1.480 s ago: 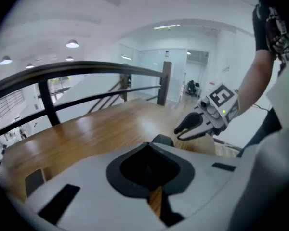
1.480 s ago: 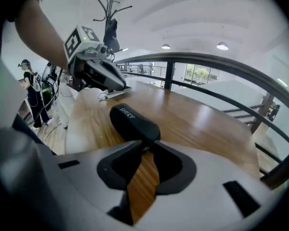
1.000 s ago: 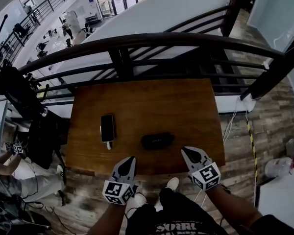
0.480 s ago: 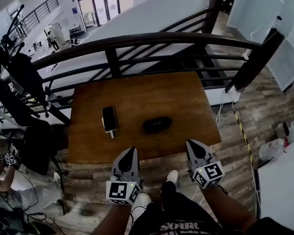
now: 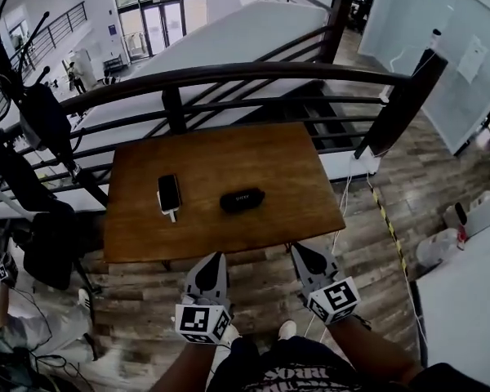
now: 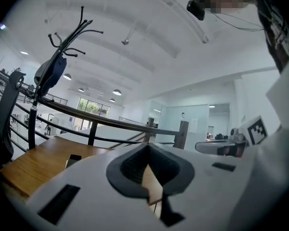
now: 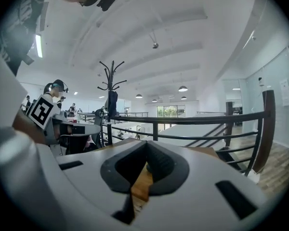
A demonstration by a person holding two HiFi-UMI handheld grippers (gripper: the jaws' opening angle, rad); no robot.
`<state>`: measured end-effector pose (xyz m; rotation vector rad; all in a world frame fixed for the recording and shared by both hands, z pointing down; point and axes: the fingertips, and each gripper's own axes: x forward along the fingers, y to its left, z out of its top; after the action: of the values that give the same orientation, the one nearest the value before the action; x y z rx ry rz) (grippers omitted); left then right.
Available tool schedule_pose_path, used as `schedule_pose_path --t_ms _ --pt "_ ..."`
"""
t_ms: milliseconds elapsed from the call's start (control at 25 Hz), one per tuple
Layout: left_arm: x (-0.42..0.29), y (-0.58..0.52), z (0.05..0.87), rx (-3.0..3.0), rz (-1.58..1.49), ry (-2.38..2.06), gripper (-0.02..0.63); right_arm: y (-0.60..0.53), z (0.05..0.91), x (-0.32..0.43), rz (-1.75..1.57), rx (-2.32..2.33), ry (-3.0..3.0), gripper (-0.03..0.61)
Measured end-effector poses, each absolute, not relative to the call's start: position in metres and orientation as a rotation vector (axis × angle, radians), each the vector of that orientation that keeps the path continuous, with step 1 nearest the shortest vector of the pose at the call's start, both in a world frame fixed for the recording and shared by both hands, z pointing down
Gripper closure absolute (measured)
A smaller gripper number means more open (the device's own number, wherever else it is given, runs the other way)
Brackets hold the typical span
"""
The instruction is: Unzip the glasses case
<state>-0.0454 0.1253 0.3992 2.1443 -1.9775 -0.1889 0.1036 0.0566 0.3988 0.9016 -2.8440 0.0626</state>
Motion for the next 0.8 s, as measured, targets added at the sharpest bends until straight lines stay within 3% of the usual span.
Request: schedule_pose_path --t_ms 400,800 --pt "0.03 0.134 0.381 2.091 -0.103 -2.106 0.611 0.055 0.385 0.148 0.07 0.761 -2.899 0.58" --pt "0.035 0.139 0.37 2.091 -0.027 -2.124 0.611 0.062 0.384 0.149 0.091 0.72 -2.91 0.58"
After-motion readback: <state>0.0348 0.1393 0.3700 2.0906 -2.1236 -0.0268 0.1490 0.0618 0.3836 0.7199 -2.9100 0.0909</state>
